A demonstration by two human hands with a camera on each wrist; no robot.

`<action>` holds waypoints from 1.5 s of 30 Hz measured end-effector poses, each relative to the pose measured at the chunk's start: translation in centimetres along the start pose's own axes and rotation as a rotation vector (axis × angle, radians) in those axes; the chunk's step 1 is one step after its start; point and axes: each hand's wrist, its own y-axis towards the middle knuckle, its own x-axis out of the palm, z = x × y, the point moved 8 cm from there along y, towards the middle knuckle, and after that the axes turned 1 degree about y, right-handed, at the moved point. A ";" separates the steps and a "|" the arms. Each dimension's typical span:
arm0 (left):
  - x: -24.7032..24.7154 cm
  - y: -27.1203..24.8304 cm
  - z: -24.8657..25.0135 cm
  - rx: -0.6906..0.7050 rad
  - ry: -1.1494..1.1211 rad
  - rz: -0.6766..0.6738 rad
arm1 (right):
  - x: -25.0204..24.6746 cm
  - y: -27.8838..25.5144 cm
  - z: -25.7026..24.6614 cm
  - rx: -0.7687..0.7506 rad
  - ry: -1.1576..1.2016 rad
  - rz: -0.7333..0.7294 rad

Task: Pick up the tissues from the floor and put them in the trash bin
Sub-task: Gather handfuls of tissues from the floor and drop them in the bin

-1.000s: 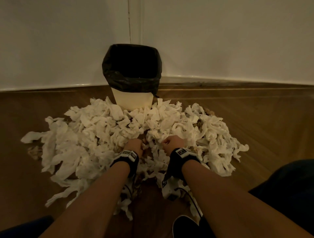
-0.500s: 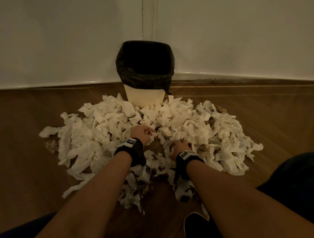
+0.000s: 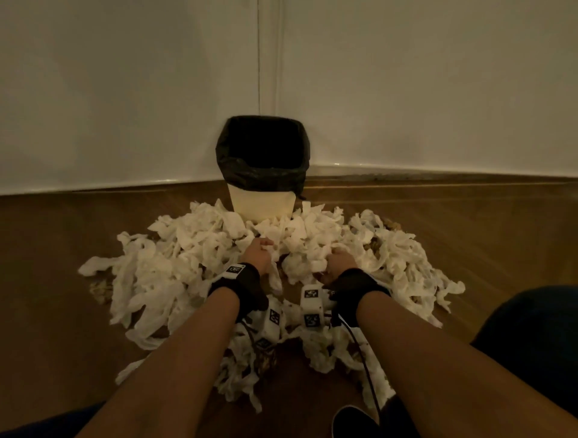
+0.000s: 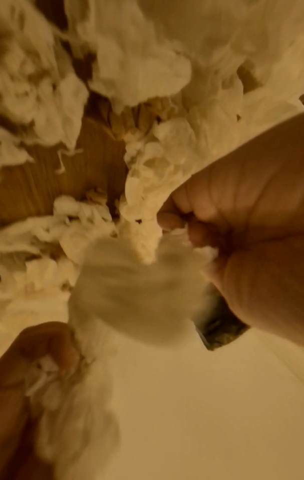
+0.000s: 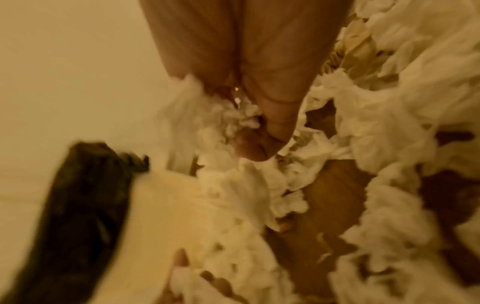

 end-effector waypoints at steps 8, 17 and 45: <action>-4.0 -4.2 9.0 0.176 -0.001 0.053 | -2.3 -8.3 -7.7 -0.082 0.788 -0.108; -10.4 -11.6 18.9 0.308 -0.263 0.099 | -2.6 -15.1 -18.2 -0.318 0.605 -0.329; -12.7 -15.9 25.2 0.474 -0.262 0.203 | -5.7 -20.0 -22.5 -0.544 0.618 -0.530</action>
